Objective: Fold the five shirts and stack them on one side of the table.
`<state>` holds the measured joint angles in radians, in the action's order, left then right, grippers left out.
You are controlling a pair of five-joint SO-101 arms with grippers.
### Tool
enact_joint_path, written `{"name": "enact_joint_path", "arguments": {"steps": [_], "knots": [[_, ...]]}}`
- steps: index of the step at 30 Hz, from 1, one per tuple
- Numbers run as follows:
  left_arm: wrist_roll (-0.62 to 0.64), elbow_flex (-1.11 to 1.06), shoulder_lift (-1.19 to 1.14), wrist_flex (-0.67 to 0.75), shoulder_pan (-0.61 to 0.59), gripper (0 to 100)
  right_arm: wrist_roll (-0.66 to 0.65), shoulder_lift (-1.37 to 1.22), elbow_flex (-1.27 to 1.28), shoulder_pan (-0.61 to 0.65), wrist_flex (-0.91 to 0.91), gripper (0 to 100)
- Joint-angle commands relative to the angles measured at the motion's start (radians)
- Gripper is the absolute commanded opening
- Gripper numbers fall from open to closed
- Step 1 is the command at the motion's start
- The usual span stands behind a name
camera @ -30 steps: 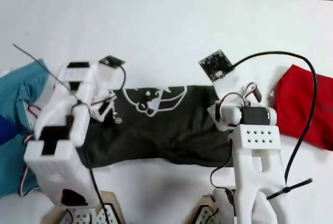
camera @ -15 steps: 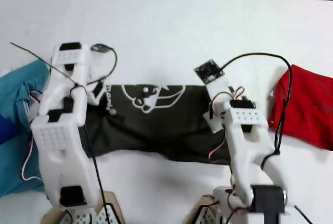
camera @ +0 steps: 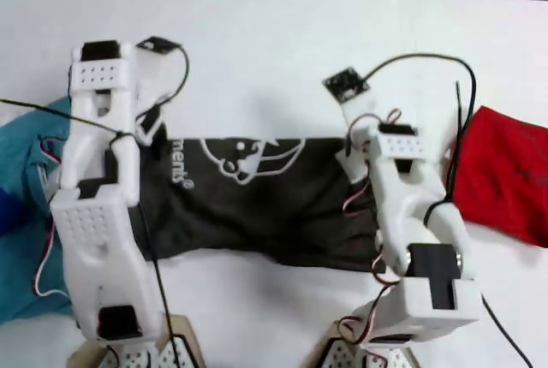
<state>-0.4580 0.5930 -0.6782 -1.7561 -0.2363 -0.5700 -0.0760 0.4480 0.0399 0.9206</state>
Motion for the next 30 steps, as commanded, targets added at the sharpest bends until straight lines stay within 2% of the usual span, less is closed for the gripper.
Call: {"name": "enact_joint_path", "arguments": {"steps": [1,6,10,15,19,25,30], "knots": [[0.011,0.025,0.051,-0.029,0.008,17,-0.003,0.053,-0.107,-0.010,0.127,39.7],[0.017,-0.104,0.213,-0.005,0.020,16,-0.038,0.277,-0.106,-0.004,0.229,39.7],[0.017,-0.343,0.420,0.100,0.037,14,-0.086,0.463,0.012,0.054,0.320,39.7],[0.014,-0.849,0.617,0.354,0.046,14,-0.166,0.647,0.331,0.160,0.326,39.7],[0.012,-1.127,0.667,0.552,0.041,14,-0.282,0.742,0.503,0.205,0.329,39.7],[0.031,-1.288,0.669,0.678,0.041,14,-0.453,0.757,0.551,0.134,0.332,39.7],[0.104,-1.303,0.669,0.733,0.041,14,-0.482,0.757,0.551,0.131,0.325,39.7]]}}
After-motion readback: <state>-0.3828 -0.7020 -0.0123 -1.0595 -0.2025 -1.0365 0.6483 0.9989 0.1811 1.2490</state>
